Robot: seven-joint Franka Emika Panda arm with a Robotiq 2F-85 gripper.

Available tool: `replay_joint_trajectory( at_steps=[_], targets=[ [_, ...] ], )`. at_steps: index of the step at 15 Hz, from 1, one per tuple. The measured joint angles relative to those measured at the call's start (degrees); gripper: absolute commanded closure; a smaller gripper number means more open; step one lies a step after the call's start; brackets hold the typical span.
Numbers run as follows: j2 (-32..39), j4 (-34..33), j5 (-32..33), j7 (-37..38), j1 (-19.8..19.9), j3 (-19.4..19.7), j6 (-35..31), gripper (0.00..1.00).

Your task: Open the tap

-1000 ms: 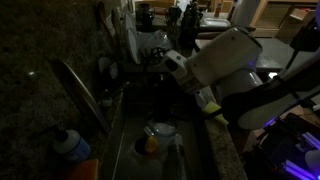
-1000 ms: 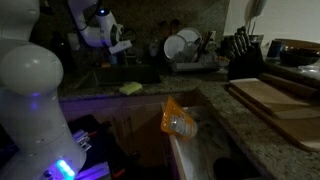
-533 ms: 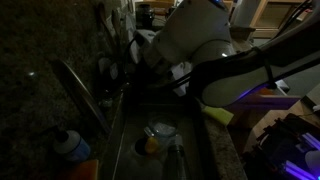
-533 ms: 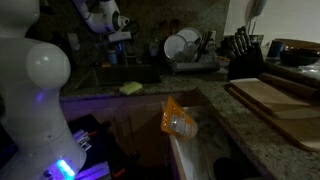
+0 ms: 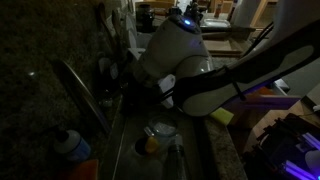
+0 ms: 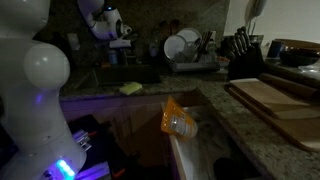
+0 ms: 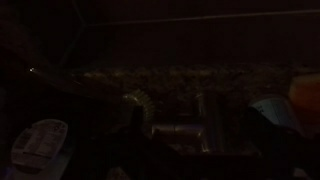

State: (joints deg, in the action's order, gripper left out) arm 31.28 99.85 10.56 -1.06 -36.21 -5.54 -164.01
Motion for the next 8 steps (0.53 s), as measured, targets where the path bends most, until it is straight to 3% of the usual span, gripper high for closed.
replay_joint_trajectory(
  at_steps=[5, 8],
  targets=[
    [3.2, -0.5, 4.1, -1.3, 2.6, 0.6, -14.2, 0.0],
    [7.1, -2.9, 3.1, -2.0, 7.6, -3.5, -18.5, 0.0]
  ],
)
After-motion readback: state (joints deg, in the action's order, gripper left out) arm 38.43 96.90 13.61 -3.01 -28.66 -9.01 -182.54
